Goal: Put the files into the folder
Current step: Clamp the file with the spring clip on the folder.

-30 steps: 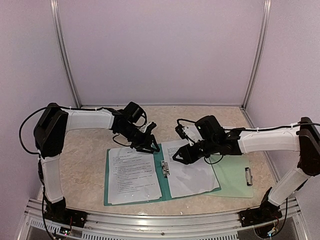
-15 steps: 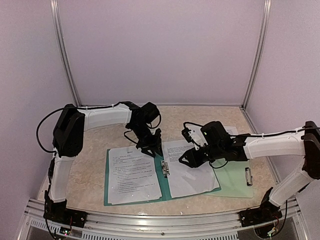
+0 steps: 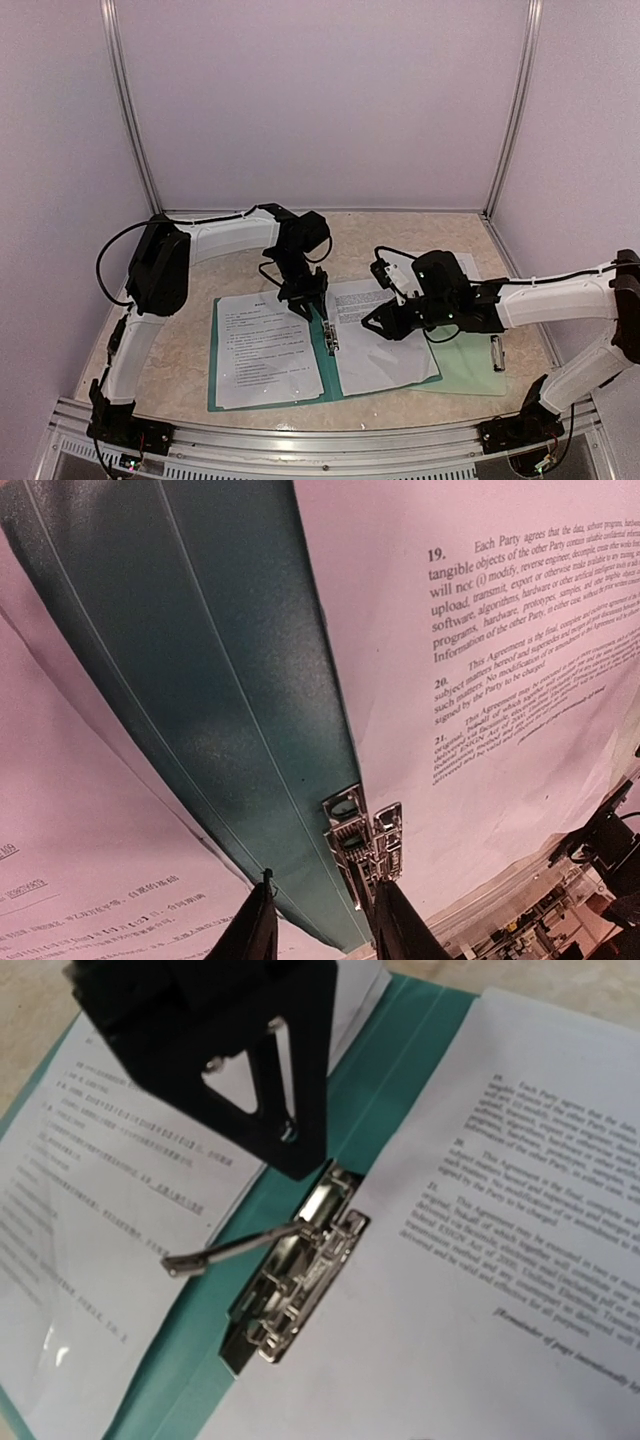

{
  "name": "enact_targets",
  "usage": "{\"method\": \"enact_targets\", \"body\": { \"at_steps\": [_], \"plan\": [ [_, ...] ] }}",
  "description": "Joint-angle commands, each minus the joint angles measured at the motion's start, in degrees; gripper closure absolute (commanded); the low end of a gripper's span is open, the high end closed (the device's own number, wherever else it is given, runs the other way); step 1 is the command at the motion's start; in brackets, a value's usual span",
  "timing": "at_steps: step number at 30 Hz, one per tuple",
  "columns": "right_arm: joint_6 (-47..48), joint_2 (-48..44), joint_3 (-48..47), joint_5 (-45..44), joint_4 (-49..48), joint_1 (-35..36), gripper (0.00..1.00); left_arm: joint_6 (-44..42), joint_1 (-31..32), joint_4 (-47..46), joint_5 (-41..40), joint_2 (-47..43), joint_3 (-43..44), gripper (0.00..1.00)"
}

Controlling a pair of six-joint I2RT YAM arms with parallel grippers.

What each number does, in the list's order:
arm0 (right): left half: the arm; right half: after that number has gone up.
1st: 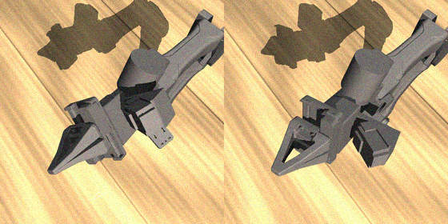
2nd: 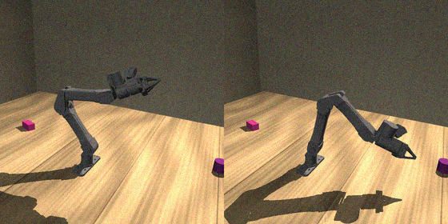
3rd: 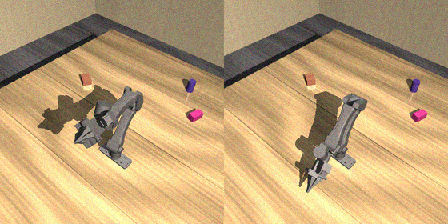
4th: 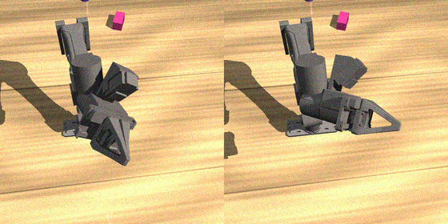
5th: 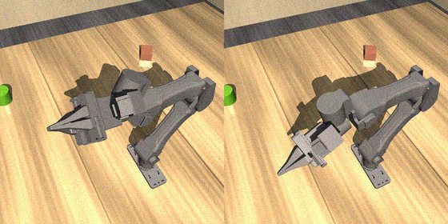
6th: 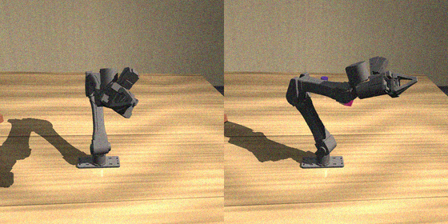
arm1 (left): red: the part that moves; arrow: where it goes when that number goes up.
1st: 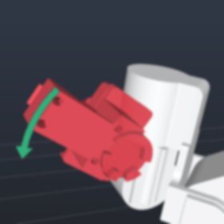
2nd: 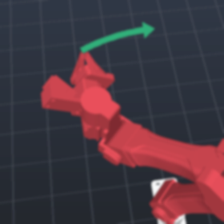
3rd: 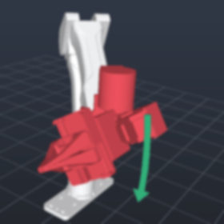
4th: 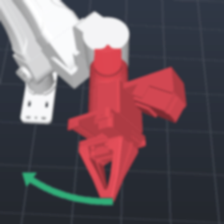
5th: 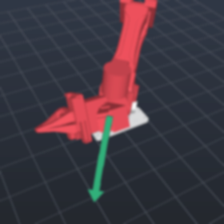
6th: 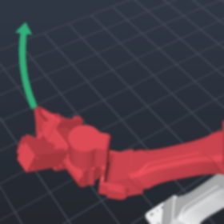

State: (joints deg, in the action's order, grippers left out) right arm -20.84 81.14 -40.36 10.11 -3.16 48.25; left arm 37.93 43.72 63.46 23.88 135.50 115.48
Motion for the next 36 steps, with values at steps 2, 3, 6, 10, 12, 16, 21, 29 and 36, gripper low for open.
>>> {"method": "enact_targets", "body": {
  "at_steps": [2, 3, 6, 10, 12, 16, 21, 29, 36],
  "plan": [
    [-0.41, -1.29, 1.33, 0.91, -2.21, 0.49, 0.64, 1.41, 0.48, 2.88, -0.16, 2.82, 2.51, 0.7],
    [-0.37, -1.38, 1.33, 0.87, -2.16, 0.45, 0.65, 1.39, 0.53, 3.08, -0.13, 3.16, 2.88, 0.7],
    [-0.43, -1.75, 1.68, 0.73, -2.12, 0.47, 0.65, 1.53, 0.74, 3.67, -0.08, 4.26, 4.18, 0.73],
    [-0.6, -2.17, 2.16, 0.53, -2.2, 0.5, 0.65, 1.49, 0.77, 4.37, -0.01, 5.56, 6.07, 0.73],
    [-0.77, -2.29, 2.38, 0.62, -2.42, 0.44, 0.65, 1.53, 0.78, 4.74, -0.31, 6.29, 7.07, 0.73],
    [-0.78, -2.65, 2.66, 0.47, -2.36, 0.53, 0.66, 1.41, 0.76, 5.5, -0.4, 7.35, 8.15, 0.74],
    [-0.78, -2.36, 2.83, 0.57, -2.49, 0.52, 0.66, 1.71, 0.81, 5.58, -0.15, 7.79, 8.71, 0.77],
    [-0.78, -2.34, 3.01, 0.71, -2.54, 0.44, 0.66, 1.84, 0.91, 6.67, 0.31, 9.02, 11.13, 0.81],
    [-0.78, -2.22, 3.27, 0.63, -2.64, 0.4, 0.67, 2.06, 1.31, 7.27, 0.17, 9.67, 11.69, 0.85]
  ]
}}
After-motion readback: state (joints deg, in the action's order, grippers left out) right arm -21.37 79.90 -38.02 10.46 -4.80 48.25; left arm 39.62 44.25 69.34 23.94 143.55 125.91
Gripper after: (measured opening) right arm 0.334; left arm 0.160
